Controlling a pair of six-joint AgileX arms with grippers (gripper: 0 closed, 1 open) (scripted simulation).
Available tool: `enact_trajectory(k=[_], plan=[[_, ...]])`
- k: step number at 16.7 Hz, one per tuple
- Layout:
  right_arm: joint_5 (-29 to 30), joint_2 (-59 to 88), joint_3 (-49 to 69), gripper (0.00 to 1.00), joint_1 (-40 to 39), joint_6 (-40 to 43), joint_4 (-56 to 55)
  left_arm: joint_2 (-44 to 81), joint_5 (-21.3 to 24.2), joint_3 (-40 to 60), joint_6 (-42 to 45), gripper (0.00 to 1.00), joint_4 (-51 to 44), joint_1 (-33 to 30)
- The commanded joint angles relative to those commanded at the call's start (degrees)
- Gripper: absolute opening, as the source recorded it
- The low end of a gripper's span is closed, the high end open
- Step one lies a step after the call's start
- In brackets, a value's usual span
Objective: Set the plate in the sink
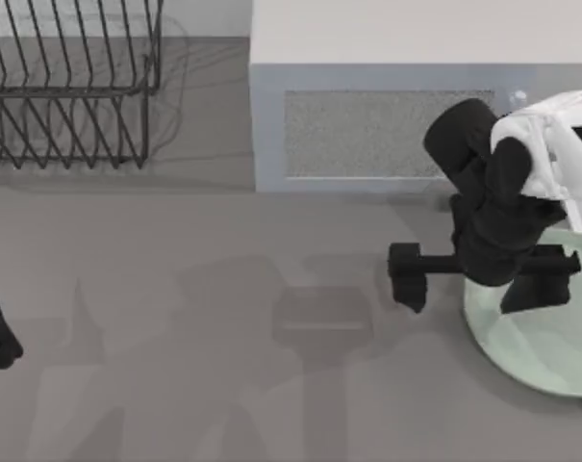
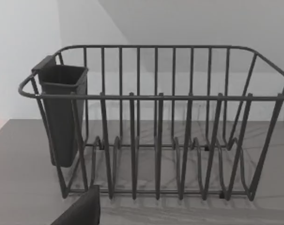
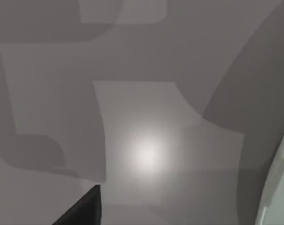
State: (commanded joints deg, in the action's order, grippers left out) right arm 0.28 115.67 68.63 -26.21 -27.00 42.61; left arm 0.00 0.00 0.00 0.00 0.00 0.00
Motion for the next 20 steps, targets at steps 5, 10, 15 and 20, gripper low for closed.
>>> enact_trajectory(k=[5,10,15,20], plan=[[-0.2,1.0,-0.5,1.00,0.8,0.6,-1.2,0.0,0.0,0.0,0.0,1.00,0.0,0.0],[-0.2,1.0,-0.5,0.62,0.8,0.6,-1.2,0.0,0.0,0.0,0.0,1.00,0.0,0.0],[-0.2,1.0,-0.5,0.25,0.8,0.6,-1.2,0.0,0.0,0.0,0.0,1.00,0.0,0.0],[-0.2,1.0,-0.5,0.00,0.8,0.6,-1.2,0.0,0.0,0.0,0.0,1.00,0.0,0.0]])
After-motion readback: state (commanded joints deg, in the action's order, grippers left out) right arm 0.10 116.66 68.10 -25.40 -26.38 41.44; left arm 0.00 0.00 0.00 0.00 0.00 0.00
